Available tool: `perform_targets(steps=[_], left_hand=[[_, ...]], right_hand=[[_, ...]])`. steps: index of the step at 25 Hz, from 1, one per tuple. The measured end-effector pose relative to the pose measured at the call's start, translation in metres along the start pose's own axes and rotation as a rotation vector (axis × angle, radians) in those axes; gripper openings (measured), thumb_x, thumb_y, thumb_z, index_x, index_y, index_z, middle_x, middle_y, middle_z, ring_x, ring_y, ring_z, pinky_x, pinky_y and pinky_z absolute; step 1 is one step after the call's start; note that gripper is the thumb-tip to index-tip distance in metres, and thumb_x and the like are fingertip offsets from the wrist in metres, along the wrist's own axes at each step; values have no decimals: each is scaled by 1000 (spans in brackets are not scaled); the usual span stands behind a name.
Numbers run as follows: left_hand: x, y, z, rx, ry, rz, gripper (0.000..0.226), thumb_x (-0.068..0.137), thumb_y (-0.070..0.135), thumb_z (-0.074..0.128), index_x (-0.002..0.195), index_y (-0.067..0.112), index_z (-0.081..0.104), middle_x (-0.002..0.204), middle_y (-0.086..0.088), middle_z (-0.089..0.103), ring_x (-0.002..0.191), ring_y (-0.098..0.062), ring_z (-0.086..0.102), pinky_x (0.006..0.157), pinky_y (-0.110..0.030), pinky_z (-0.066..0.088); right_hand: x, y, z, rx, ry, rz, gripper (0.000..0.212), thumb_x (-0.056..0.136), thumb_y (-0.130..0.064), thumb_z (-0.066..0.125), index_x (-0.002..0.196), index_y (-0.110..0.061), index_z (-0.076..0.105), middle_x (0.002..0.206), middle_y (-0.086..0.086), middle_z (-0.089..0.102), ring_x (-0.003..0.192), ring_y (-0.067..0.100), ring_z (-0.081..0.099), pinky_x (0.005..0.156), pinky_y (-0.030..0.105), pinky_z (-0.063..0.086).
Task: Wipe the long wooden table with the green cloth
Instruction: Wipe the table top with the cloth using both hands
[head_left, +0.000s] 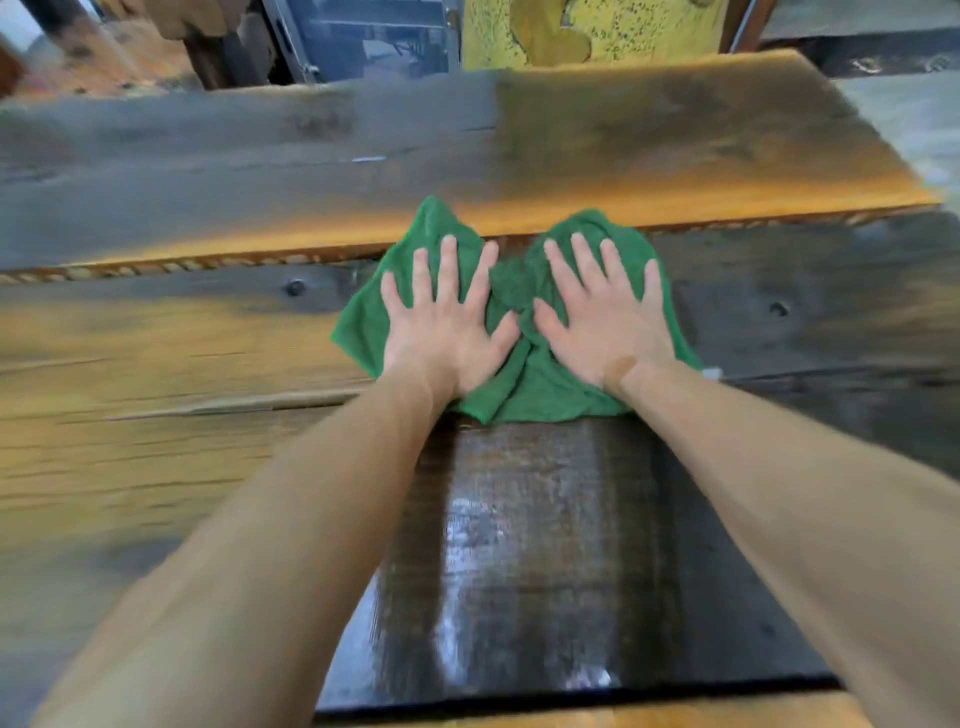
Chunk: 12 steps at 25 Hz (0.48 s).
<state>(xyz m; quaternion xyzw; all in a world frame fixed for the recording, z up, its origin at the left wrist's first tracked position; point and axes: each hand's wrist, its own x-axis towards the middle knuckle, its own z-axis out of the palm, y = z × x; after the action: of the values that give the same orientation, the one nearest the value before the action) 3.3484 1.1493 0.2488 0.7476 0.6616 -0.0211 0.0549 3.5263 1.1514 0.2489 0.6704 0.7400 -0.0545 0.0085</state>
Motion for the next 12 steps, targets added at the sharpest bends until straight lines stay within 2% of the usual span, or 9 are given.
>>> perform_targets(steps=[6, 9, 12], left_hand=[[-165, 18, 13, -27, -77, -70, 85, 84, 74, -5, 157, 34, -22, 168, -9, -19, 154, -37, -15, 120, -65, -6], [-243, 27, 21, -49, -79, -121, 85, 88, 77, -1, 158, 32, -19, 168, -9, -20, 154, -38, -16, 120, -65, -6], [-317, 35, 31, -74, -51, -161, 84, 92, 77, 10, 162, 33, -1, 170, -10, -7, 155, -40, -4, 120, -67, 0]], right_hand=[[-149, -6, 1, 11, -108, -5, 67, 94, -73, 3, 151, -49, -24, 167, -1, -20, 153, 28, -18, 119, 63, -7], [-225, -3, 7, 2, -102, 7, 65, 93, -74, 2, 151, -52, -20, 167, 2, -19, 153, 30, -18, 118, 64, -7], [-299, 0, 15, 7, -67, 33, 69, 93, -74, 7, 156, -50, -6, 168, 3, -8, 155, 31, -8, 118, 65, -3]])
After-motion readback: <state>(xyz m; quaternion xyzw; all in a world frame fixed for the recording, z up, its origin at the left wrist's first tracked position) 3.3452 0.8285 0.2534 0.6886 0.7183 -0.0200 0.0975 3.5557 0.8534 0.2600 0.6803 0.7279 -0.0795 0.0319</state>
